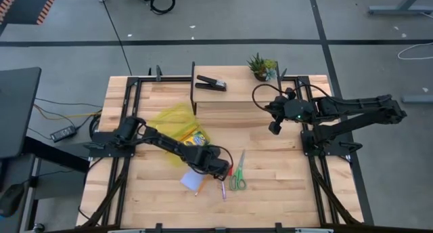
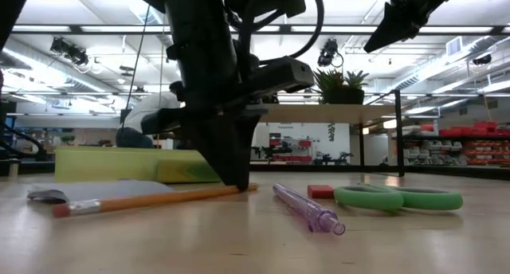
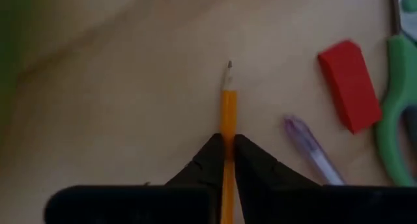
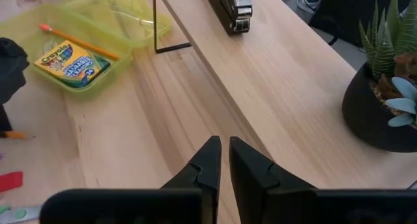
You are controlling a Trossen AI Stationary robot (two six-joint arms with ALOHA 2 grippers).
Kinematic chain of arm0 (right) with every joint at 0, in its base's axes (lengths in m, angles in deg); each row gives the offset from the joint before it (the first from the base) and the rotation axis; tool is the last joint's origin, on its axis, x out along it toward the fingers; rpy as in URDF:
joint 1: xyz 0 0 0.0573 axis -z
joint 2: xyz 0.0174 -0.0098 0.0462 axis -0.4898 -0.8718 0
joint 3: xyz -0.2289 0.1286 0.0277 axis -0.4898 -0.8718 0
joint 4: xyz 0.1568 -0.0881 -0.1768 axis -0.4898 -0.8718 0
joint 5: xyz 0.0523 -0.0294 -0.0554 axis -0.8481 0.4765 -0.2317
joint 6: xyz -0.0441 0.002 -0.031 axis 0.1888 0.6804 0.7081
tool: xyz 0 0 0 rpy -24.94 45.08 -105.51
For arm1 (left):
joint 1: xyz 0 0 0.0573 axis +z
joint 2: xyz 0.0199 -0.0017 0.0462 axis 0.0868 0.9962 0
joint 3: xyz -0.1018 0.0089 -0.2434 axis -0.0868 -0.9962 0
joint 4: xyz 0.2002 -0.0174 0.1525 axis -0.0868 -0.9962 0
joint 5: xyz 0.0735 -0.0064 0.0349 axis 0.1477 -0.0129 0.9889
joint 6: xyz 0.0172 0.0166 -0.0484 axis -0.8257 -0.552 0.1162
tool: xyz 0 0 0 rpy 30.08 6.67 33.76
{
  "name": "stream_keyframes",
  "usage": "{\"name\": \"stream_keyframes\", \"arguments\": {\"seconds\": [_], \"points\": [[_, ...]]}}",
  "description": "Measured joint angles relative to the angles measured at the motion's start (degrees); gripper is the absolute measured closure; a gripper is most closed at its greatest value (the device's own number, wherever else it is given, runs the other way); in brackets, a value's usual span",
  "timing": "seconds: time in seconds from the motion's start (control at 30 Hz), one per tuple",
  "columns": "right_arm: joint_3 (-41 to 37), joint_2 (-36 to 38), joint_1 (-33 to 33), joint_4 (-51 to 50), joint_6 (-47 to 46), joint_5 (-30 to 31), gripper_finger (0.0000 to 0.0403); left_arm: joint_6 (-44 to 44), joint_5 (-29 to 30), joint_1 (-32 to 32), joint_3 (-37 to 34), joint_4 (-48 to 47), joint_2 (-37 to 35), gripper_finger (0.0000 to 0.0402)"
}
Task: Pack school essentials
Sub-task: Put the orange pencil into the yellow supply box
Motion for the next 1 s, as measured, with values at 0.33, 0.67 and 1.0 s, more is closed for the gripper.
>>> {"name": "stream_keyframes", "arguments": {"seconds": [0.33, 0.67, 1.0], "points": [[0.0, 0.0, 0.0, 0.0, -0.3, 0.0, 0.0364, -2.7, 0.8, 1.0, 0.0, 0.1, -0.1, 0.0400], [0.0, 0.0, 0.0, 0.1, -0.4, 0.0, 0.0364, -4.1, -0.3, 1.3, -0.2, 2.3, -0.6, 0.0401], [0.0, 0.0, 0.0, 0.1, -0.4, 0.0, 0.0364, -4.7, -3.8, 1.3, -0.2, 1.9, -2.4, 0.0395]]}}
